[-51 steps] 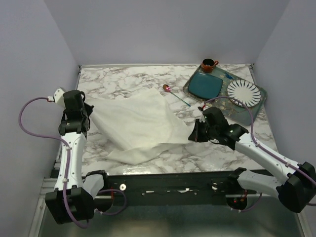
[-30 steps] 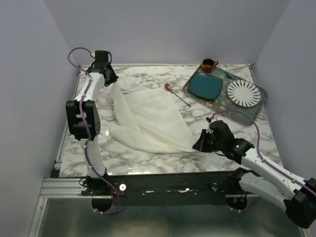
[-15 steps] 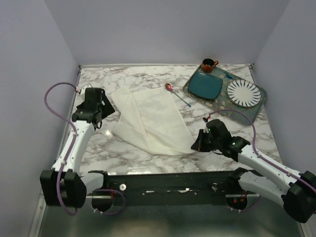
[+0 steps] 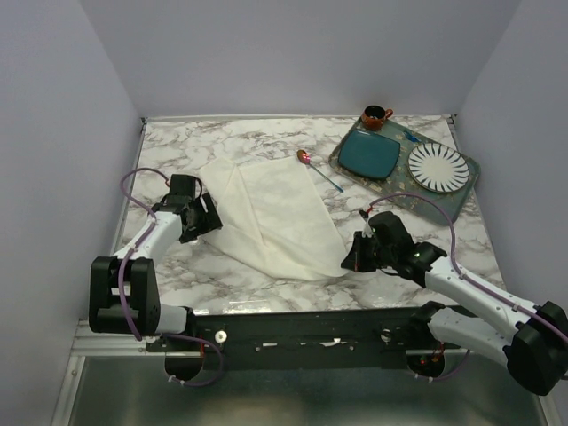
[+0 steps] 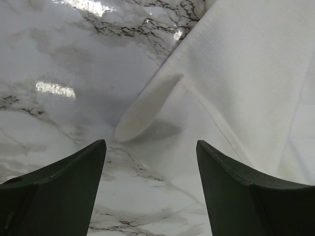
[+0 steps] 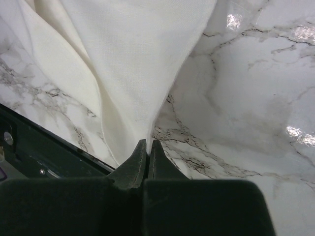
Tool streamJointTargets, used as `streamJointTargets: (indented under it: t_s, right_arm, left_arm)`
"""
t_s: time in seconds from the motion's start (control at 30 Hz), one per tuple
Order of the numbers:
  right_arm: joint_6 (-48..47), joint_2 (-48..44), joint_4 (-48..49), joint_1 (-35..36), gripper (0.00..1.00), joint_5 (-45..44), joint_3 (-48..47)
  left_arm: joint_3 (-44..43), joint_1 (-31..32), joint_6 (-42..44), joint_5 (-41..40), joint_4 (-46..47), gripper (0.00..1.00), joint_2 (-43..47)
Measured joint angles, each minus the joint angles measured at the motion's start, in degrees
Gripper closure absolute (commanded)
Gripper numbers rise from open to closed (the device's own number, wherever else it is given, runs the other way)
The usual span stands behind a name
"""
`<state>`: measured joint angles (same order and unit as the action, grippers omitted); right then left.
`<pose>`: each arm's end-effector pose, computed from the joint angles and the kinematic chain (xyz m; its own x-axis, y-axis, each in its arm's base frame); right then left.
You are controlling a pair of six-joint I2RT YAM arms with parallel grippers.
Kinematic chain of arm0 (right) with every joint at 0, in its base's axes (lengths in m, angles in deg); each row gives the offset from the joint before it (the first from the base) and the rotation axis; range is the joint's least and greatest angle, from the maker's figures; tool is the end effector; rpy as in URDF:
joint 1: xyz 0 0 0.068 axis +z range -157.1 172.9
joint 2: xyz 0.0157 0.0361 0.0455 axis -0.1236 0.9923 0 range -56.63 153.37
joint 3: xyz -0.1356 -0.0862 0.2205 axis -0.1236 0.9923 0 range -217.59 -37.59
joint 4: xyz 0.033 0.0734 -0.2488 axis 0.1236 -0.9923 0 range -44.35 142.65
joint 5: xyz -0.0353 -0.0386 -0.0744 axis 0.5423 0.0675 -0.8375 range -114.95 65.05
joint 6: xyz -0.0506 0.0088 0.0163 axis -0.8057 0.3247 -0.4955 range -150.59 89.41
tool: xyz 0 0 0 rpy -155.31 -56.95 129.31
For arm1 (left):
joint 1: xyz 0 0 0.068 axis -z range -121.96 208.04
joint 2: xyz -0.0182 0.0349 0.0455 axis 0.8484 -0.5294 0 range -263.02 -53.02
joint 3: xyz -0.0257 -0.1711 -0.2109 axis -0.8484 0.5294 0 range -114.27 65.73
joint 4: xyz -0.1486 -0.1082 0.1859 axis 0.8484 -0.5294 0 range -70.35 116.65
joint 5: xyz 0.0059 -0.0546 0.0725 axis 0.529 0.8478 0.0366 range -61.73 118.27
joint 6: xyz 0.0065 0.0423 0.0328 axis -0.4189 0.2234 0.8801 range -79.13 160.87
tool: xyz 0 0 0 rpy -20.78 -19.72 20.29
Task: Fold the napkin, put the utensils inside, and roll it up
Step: Flatten the napkin out
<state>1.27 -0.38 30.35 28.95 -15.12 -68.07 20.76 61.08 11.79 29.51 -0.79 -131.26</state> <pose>0.1525 0.1184 0.1995 -0.8656 0.0132 -0.5005 -0.2532 0.8508 0.4605 0.2571 -0.0144 0.1921 -0.7921 -0.4445 -0.4184 -0.3677 0.8945 -0.2542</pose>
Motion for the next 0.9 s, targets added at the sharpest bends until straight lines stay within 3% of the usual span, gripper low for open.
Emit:
streamJointTargets:
  t_s: [0.1,0.5,0.8,0.9]
  right_arm:
    - [-0.39,0.07,0.02,0.00,1.00,0.07,-0.02]
    - [-0.68,1.44,0.39,0.00,0.99,0.83,-0.35]
    - [-0.66,1.44,0.48,0.00,0.99,1.49,-0.35]
    - [-0.68,1.31,0.48,0.00,0.99,1.46,-0.37]
  left_arm:
    - [0.20,0.00,0.44,1.75,2.10,0.26,-0.42]
    - [-2.45,0.00,2.99,4.63,4.79,0.27,-6.38]
    - [-2.47,0.00,3.61,6.82,4.94,0.54,-6.95]
    - [-2.47,0.00,3.61,7.39,4.63,0.75,-6.95]
